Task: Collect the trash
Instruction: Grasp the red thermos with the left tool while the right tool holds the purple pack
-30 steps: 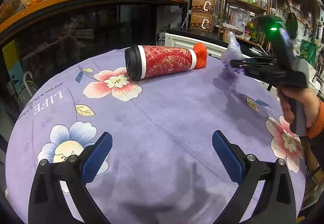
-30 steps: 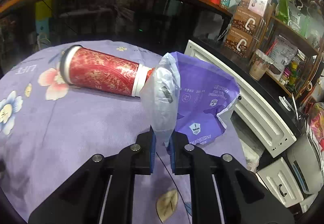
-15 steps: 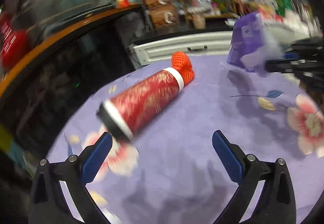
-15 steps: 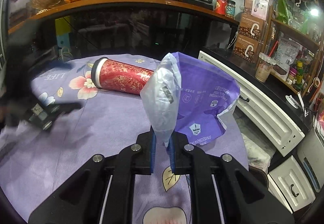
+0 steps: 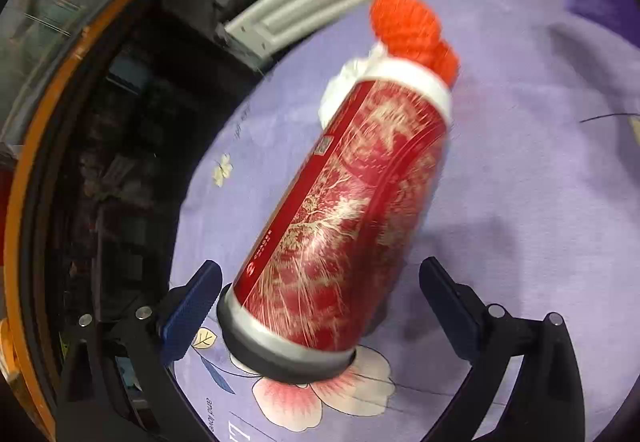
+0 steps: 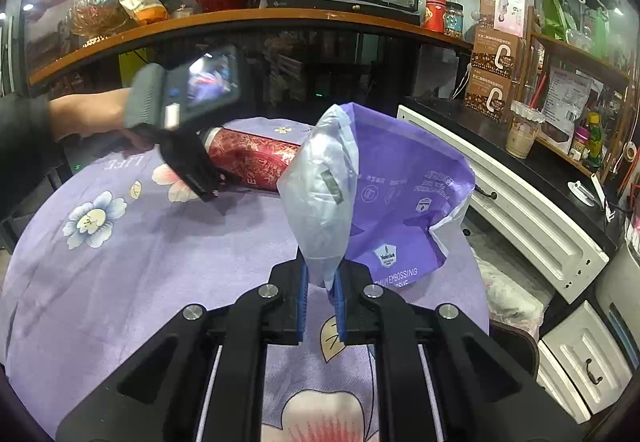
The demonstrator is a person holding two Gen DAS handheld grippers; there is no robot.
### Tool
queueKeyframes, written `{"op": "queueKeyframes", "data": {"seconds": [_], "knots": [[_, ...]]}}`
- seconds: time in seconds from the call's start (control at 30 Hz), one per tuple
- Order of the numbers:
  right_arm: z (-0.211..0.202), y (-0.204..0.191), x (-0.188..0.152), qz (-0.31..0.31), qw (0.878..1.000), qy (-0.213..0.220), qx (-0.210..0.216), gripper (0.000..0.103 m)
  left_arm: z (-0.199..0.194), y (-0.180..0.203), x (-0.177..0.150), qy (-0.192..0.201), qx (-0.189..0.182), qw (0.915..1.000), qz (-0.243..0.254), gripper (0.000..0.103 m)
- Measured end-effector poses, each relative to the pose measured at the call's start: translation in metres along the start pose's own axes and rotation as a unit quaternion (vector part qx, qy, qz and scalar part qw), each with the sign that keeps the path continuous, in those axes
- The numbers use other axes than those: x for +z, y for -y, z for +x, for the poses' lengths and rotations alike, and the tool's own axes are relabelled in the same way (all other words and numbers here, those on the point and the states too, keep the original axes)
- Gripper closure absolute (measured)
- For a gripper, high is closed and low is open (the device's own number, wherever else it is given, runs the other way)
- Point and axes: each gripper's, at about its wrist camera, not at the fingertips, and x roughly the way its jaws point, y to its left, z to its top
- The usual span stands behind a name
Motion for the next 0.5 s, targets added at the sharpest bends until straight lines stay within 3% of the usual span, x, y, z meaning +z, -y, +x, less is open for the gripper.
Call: {"op": "queueKeyframes", "data": {"seconds": [0.17,0.23,0.43,0.5], "knots": [[-0.006,0.002,-0.004,0.001,1.000,0.005,0.005,0.092,0.020,0.004,0.002,-0.031,0.025,0.9986,0.035,0.005],[-0.006,0.004,-0.005,0.001,1.000,0.005,0.005,0.092,0.021,0.007,0.001,-0.030,0.037,0.9981,0.040,0.011],[-0.007,0.006,-0.005,0.010,1.000,0.008,0.002,0.092,0.007,0.015,-0.014,0.005,0.056,0.9977,0.039,0.016],[-0.009,0.004,-0.006,0.009,1.000,0.010,0.001,0.092,0.001,0.013,-0.020,0.018,0.047,0.9985,0.021,0.018]]}}
